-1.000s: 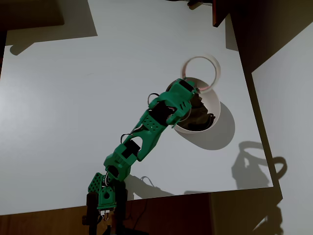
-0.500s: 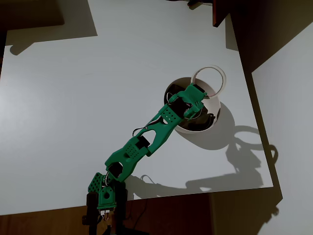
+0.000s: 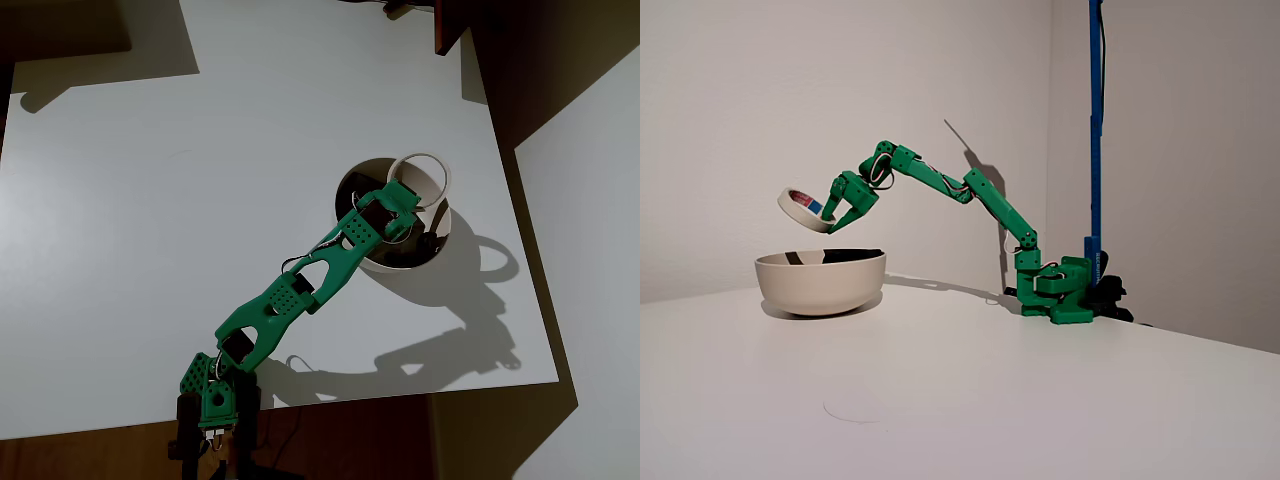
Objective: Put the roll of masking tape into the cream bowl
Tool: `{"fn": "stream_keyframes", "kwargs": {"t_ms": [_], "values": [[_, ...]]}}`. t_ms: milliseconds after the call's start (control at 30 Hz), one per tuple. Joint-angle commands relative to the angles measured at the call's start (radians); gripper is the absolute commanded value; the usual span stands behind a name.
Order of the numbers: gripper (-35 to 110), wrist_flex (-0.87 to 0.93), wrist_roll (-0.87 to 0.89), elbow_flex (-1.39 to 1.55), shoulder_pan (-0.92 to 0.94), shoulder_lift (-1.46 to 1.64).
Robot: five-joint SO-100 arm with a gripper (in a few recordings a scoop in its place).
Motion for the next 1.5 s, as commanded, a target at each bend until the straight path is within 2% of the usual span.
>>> {"fn": "stream_keyframes", "kwargs": {"t_ms": [0, 633, 1000, 1167, 1467], "values": [[-8, -0.015, -0.012, -0.057, 0.020, 0.035], [-8, -0.038, -0.017, -0.057, 0.072, -0.043], [-8, 0.006, -0.003, -0.057, 0.078, -0.048], [13, 0.009, 0.032, -0.057, 0.064, -0.020], [13, 0.018, 0.043, -0.057, 0.048, -0.003]]}}
